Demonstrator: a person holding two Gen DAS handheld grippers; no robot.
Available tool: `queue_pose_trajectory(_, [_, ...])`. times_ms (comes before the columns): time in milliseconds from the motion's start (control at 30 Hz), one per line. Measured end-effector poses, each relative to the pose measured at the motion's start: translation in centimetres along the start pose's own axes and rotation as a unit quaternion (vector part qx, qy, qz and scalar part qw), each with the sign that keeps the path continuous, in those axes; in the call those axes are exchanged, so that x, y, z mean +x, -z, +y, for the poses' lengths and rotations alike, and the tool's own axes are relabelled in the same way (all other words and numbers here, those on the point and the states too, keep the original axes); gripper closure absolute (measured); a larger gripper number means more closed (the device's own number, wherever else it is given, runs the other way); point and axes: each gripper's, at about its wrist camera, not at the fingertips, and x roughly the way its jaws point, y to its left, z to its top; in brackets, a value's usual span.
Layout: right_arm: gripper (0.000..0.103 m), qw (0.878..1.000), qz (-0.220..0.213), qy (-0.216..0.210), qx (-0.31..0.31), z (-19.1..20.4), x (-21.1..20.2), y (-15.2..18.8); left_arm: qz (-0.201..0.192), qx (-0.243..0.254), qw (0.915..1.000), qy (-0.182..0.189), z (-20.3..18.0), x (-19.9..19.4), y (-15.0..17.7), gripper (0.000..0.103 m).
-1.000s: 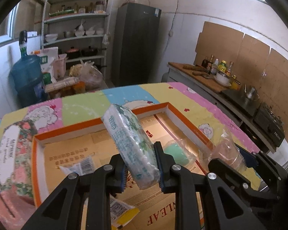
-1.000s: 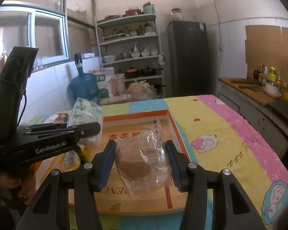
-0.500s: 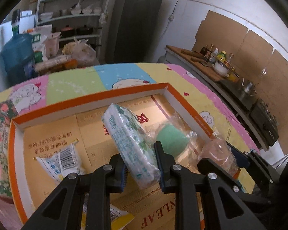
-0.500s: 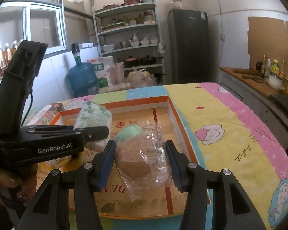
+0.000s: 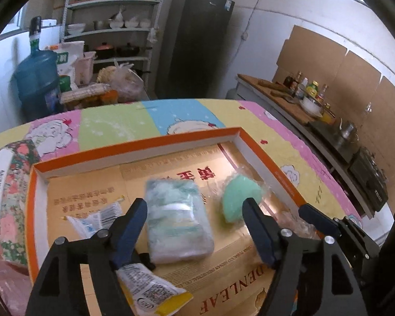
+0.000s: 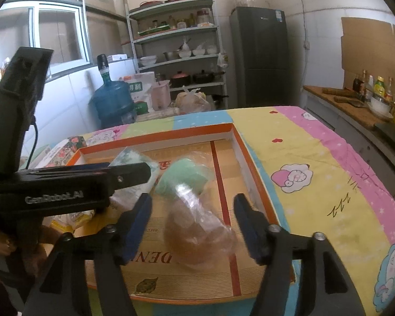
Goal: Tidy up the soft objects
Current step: 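Open both grippers to drop the wipes pack and bread roll into the box, then move both grippers back from the box toward the teddy bears on the quilt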
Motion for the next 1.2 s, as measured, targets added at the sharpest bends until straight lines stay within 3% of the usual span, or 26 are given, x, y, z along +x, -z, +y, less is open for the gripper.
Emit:
queue_pose_trajectory(433, [0.032, 1.000, -0.027, 0.012, -0.001, 0.7, -1.5, -0.4, -0.058, -0.001, 0.9980, -0.026, 0.7, -4.0, 0.0, 0.028])
queue_pose_trajectory(1200, [0.032, 0.997, -0.073, 0.015, -0.036, 5.9, -6.1, -1.3, -0.135, -0.010, 0.9881, -0.073, 2.9, -12.7, 2.2, 0.028])
